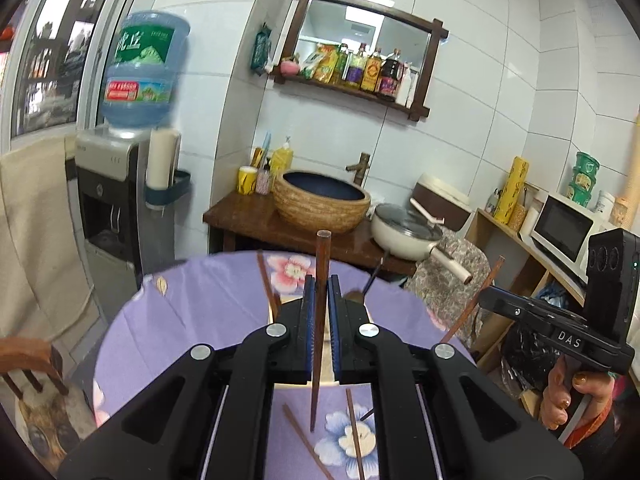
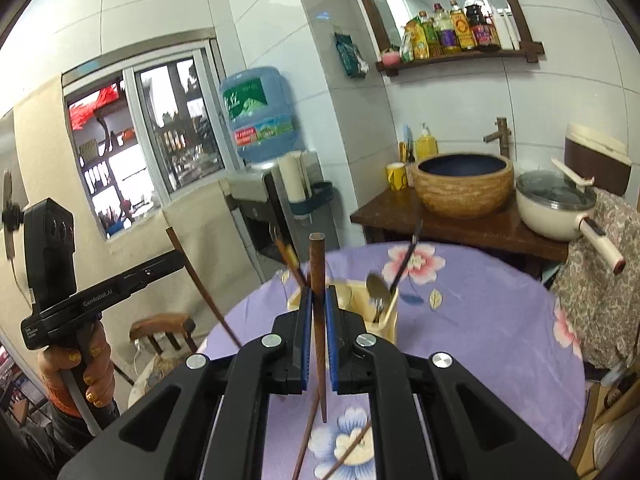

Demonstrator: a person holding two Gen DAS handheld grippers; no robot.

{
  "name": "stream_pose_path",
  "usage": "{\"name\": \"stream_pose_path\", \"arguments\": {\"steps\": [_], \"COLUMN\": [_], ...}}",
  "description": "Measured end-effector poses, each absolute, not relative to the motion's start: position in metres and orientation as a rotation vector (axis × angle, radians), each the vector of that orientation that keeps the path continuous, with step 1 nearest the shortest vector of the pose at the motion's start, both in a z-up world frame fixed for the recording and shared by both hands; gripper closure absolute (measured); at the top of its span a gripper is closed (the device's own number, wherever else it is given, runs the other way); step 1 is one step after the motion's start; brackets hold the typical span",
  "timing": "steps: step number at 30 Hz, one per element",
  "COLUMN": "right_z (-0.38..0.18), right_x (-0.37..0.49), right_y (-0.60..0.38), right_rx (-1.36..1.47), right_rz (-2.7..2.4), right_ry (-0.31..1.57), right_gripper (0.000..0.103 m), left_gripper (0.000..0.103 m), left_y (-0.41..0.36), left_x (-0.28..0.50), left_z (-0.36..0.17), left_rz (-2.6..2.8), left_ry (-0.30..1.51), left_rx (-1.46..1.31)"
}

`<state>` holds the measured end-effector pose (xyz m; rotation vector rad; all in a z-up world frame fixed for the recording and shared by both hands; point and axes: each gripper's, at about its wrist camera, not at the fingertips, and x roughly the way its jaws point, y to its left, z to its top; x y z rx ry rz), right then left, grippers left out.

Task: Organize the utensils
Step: 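Carry both chopsticks over the holder and lower them in with both tools, then open both tools and move them back toward the last brown chopsticks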

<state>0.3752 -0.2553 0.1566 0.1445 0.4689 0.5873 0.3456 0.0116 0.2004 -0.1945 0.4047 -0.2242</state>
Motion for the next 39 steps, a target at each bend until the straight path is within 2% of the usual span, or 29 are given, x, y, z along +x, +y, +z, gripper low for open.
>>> {"name": "stream_pose_path", "arguments": {"steps": [6, 11, 15, 21, 31, 32, 33, 34, 35, 36, 39], "right_z": [0.209, 0.219, 0.194, 0.143, 0.091, 0.088, 0.084, 0.081, 0.08, 0.079, 0.076], "right_x": [0.409, 0.439, 0.457, 0.479, 0.483, 0.483, 0.483, 0.48, 0.475, 0.469, 0.451], "right_y": [-0.252, -0.241, -0.23, -0.221, -0.215, -0.216, -0.216, -0.218, -0.221, -0.222, -0.224], "right_rx": [0.123, 0.1, 0.056, 0.053, 0.046, 0.054, 0.058, 0.062, 0.064, 0.057, 0.03], "right_rz": [0.519, 0.475, 0.444, 0.441, 0.437, 0.442, 0.451, 0.444, 0.424, 0.408, 0.378], "right_ry": [0.383, 0.376, 0.393, 0.501, 0.566, 0.568, 0.575, 0.569, 0.549, 0.527, 0.497], "right_gripper": [0.096, 0.096, 0.096, 0.096, 0.096, 0.096, 0.088, 0.074, 0.067, 0.058, 0.056], "left_gripper": [0.097, 0.097, 0.097, 0.097, 0.096, 0.092, 0.079, 0.069, 0.045, 0.033, 0.03], "left_y": [0.009, 0.003, -0.002, -0.002, 0.009, 0.009, 0.007, 0.006, 0.004, 0.004, 0.002], "left_x": [0.384, 0.42, 0.447, 0.479, 0.463, 0.46, 0.455, 0.451, 0.446, 0.439, 0.422], "left_z": [0.256, 0.267, 0.249, 0.192, 0.126, 0.12, 0.111, 0.105, 0.098, 0.091, 0.069], "left_rz": [-0.174, -0.156, -0.143, -0.127, -0.118, -0.113, -0.105, -0.1, -0.094, -0.091, -0.054], "left_ry": [0.359, 0.362, 0.389, 0.507, 0.579, 0.584, 0.593, 0.6, 0.605, 0.599, 0.609], "left_rx": [-0.169, -0.17, -0.176, -0.2, -0.22, -0.213, -0.199, -0.19, -0.182, -0.181, -0.15]}}
